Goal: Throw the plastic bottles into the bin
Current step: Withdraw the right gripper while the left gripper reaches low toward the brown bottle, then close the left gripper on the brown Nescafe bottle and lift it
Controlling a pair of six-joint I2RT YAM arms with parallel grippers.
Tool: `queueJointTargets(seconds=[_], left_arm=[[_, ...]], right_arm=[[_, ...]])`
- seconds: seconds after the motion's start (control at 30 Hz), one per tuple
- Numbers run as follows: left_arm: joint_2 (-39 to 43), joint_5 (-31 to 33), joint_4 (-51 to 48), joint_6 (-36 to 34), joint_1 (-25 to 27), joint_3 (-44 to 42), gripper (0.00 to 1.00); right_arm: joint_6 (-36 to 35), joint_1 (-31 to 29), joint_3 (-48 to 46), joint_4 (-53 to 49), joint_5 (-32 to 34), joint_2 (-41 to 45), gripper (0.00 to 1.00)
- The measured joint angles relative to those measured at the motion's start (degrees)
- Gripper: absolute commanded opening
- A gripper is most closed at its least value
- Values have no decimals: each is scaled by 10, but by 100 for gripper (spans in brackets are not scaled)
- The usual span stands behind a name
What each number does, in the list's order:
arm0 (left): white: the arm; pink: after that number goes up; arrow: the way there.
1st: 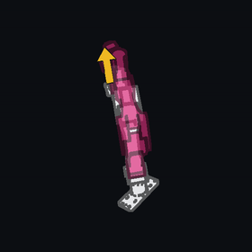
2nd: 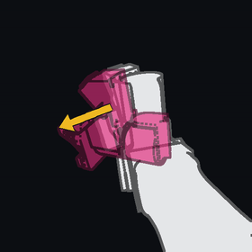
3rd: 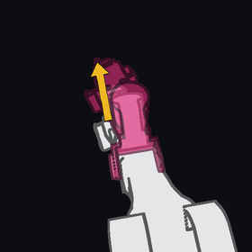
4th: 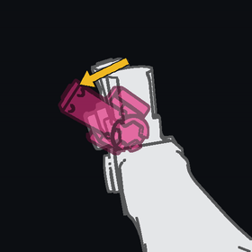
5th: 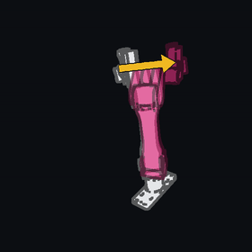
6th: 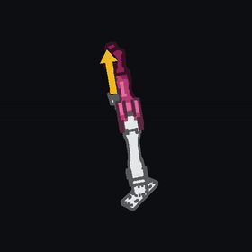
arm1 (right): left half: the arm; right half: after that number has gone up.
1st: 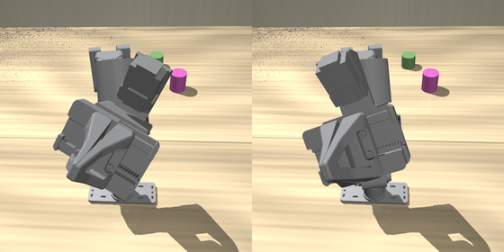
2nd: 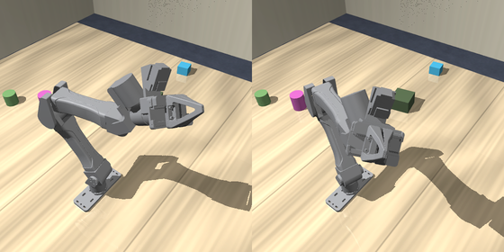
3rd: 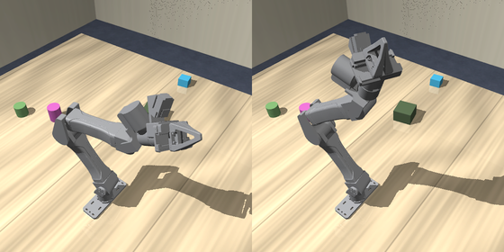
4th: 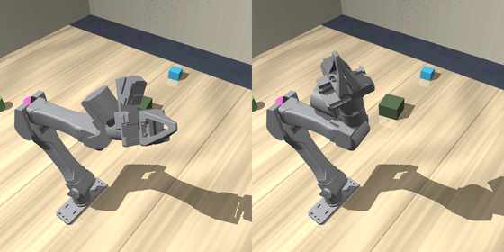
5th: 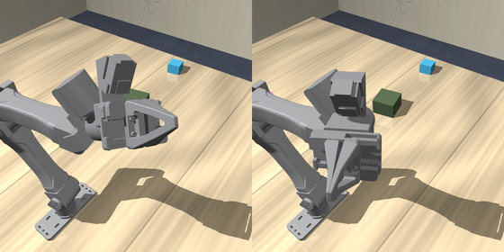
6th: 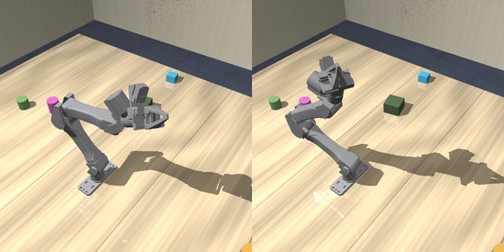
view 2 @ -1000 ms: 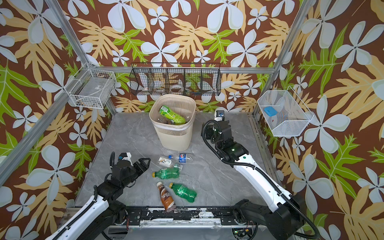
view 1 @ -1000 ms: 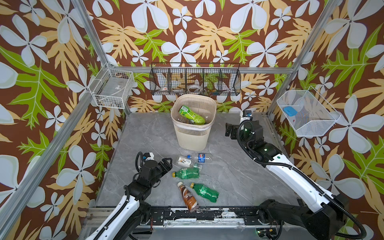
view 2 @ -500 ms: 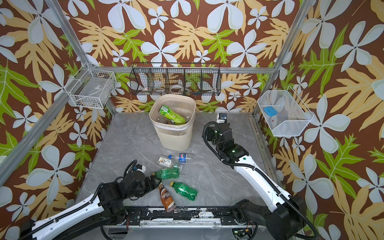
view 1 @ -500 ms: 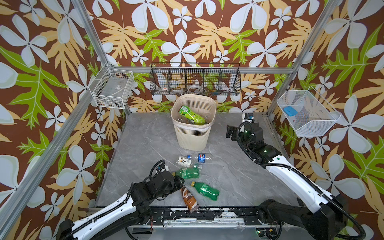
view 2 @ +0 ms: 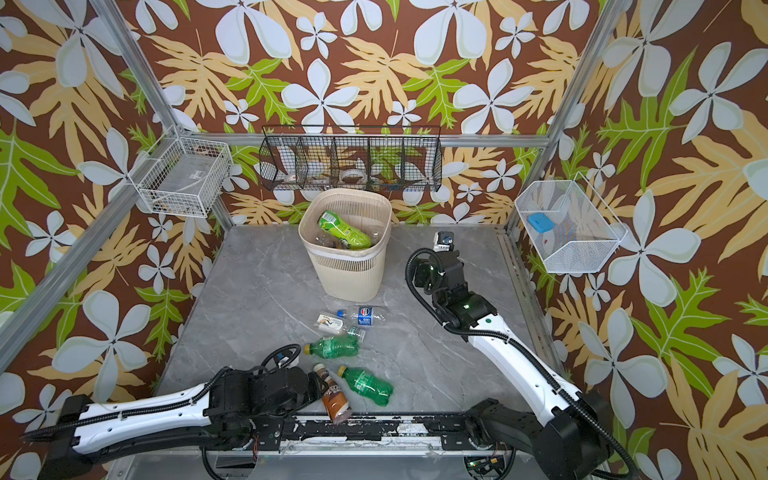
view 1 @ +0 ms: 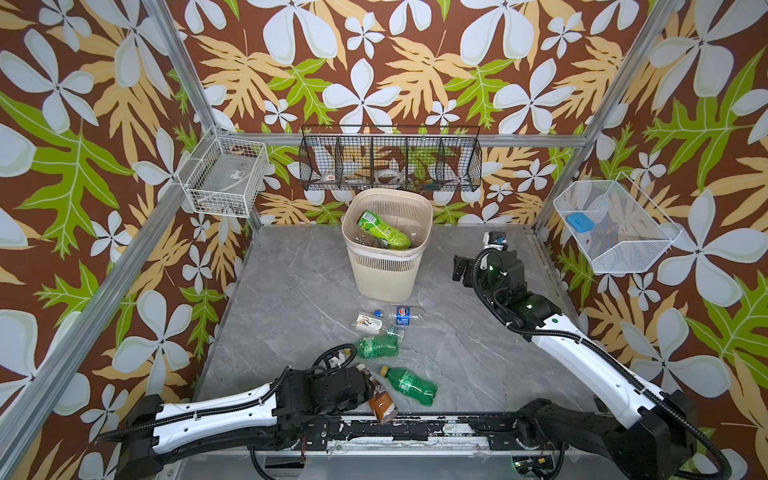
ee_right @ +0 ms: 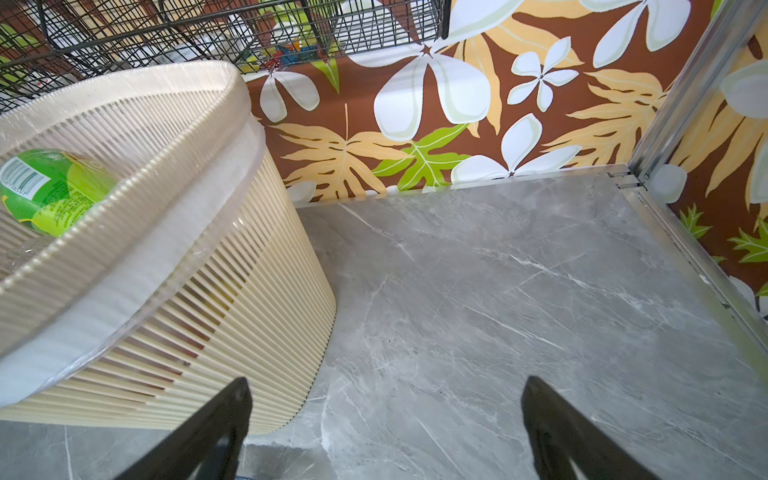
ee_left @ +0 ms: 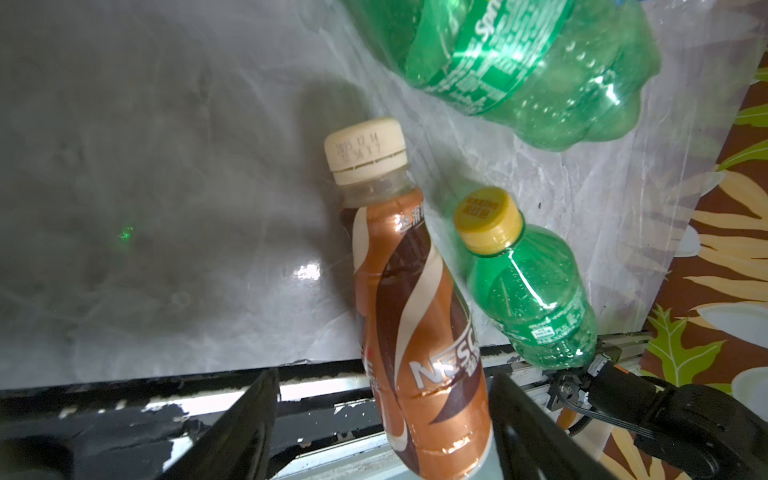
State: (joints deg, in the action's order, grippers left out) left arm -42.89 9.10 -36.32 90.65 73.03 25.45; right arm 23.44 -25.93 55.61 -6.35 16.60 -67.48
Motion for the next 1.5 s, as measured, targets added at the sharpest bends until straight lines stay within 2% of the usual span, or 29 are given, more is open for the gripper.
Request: queueJointTargets(seconds=[0.17,0.67,0.93,1.27,1.5], left_arm=[[-20,5,30,21,21,-2,81],[-87,7,129,23,24,-24,81],[-102,8,178,28,24,-49,73],[-75,17,201,50,24,-75,57],[20,63,162,59,24,-75,53]], right_arm=[[-3,0,-11,7,3,6,99],[-5,4,-30,8,5,23,100],[-10,5,-31,10,5,24,100],[-10,5,-34,17,5,23,100],[-10,5,-34,21,3,20,100]])
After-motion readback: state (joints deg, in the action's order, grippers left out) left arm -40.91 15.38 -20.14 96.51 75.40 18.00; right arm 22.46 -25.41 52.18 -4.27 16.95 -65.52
